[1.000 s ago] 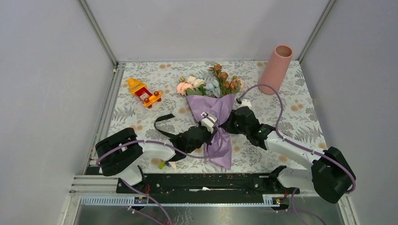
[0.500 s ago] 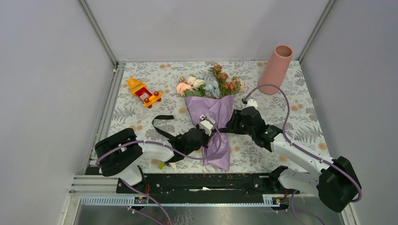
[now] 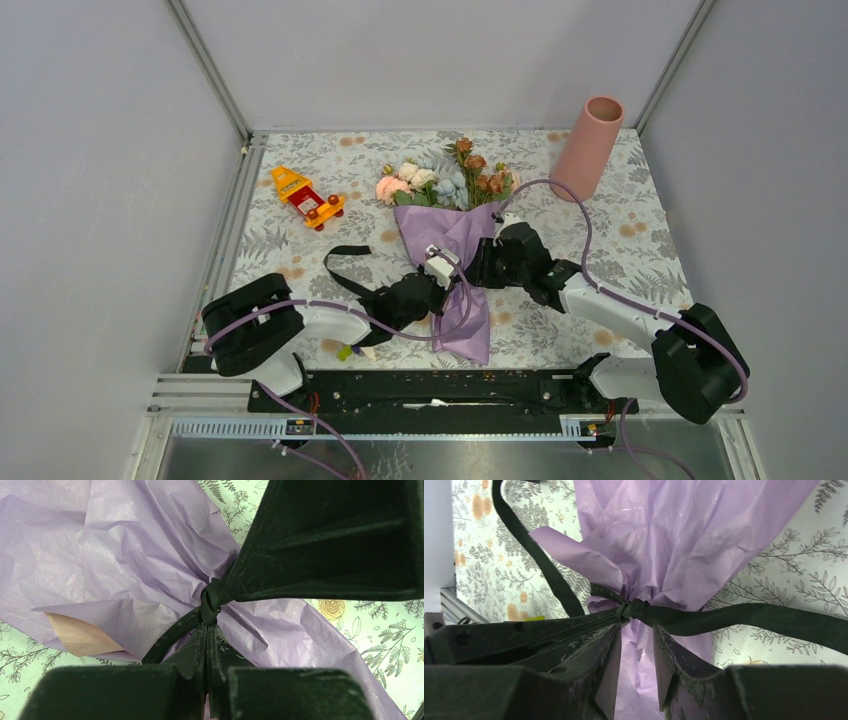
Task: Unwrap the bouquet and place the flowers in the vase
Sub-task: Untie the ribbon from the wrapping paper.
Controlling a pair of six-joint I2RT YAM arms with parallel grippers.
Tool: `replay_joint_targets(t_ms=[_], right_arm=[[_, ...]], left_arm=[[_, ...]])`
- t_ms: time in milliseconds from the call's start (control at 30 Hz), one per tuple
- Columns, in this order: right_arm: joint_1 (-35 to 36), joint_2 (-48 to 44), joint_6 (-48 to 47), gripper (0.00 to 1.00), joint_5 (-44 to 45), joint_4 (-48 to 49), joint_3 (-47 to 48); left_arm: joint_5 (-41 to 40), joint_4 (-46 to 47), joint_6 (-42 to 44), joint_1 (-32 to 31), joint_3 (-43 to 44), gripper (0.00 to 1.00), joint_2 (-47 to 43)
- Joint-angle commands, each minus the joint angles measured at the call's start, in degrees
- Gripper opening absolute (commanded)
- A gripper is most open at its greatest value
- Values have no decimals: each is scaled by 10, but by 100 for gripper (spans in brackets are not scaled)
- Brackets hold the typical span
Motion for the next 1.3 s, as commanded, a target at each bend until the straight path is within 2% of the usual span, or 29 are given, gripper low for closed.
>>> replay_joint_targets(t_ms=[0, 533, 633, 833, 1133, 1267], right_arm=[[2, 9, 6, 36, -33, 39, 28], [8, 64, 25, 34, -13, 65, 33], [9, 70, 28, 26, -13, 67, 33], [9, 57, 39, 0, 26, 55, 24], [9, -2, 69, 0, 151, 13, -19], [9, -12, 72, 0, 165, 10, -31]], left_arm=[[-7, 16, -3, 1, 0, 0, -13], [-6, 17, -4, 1, 1, 0, -14], [-5, 17, -4, 1, 2, 0, -13], [-9, 18, -5, 1, 0, 0, -16], [-50, 3, -47, 1, -21, 0, -34], [-58, -11, -58, 1, -28, 0, -41]])
